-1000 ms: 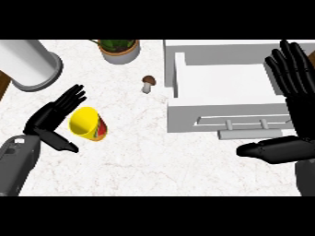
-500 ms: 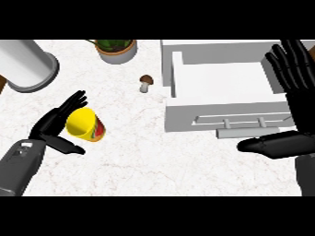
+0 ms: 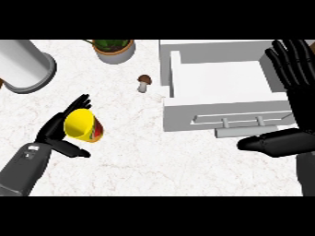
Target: Pick up the cup, place it into the drawer and close the drawer
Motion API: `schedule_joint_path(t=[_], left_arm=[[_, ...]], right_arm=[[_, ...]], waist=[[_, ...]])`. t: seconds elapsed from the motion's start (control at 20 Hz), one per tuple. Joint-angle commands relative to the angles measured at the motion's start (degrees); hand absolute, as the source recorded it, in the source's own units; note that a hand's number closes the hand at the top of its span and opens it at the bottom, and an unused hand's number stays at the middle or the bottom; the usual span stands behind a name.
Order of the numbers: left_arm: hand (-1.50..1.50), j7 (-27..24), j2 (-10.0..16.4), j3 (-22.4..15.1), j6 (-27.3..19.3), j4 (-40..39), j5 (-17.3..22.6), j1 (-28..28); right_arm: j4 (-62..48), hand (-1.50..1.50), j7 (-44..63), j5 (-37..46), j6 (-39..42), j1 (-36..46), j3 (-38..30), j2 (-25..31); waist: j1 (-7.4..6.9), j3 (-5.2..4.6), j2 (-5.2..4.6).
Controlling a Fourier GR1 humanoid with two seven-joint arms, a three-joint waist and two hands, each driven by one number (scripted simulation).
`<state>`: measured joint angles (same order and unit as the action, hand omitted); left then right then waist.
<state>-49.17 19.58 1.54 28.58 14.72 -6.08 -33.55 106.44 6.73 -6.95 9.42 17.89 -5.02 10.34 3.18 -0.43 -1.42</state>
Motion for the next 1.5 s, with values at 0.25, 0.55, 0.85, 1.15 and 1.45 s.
schedule_joint_path(t=[0.25, 0.55, 0.85, 1.15, 1.45], left_arm=[[-1.5, -7.49, -2.09, -0.33, 5.91, -2.78, -0.33, -2.11], [-1.5, -8.09, -5.29, -1.46, 6.87, -3.03, -0.75, -2.48], [1.5, -12.49, -6.42, -2.38, 9.75, -0.22, -0.42, -0.85], [1.5, -17.39, -7.42, -0.33, -7.08, 2.21, -0.34, -2.27], [1.5, -19.14, -9.22, 4.73, -1.39, 3.23, 6.66, -0.2]], right_arm=[[-0.98, -1.5, -0.03, -0.72, 1.19, -0.04, -0.89, 1.12], [0.8, -1.5, 1.01, 1.15, -0.54, 0.4, 1.02, -0.27], [-0.85, -1.5, 0.98, -0.95, 1.07, 1.21, -1.81, 1.95], [-0.77, -1.5, 0.01, -0.61, 1.61, -1.05, -1.52, 1.8], [-1.08, -1.5, -1.53, -0.08, 0.9, -1.9, -1.37, 0.63]], waist=[[0.41, 0.02, -0.07], [0.83, -0.09, -0.15], [0.32, -0.06, -0.18], [0.02, 0.11, 0.16], [-1.35, 0.18, 0.54]])
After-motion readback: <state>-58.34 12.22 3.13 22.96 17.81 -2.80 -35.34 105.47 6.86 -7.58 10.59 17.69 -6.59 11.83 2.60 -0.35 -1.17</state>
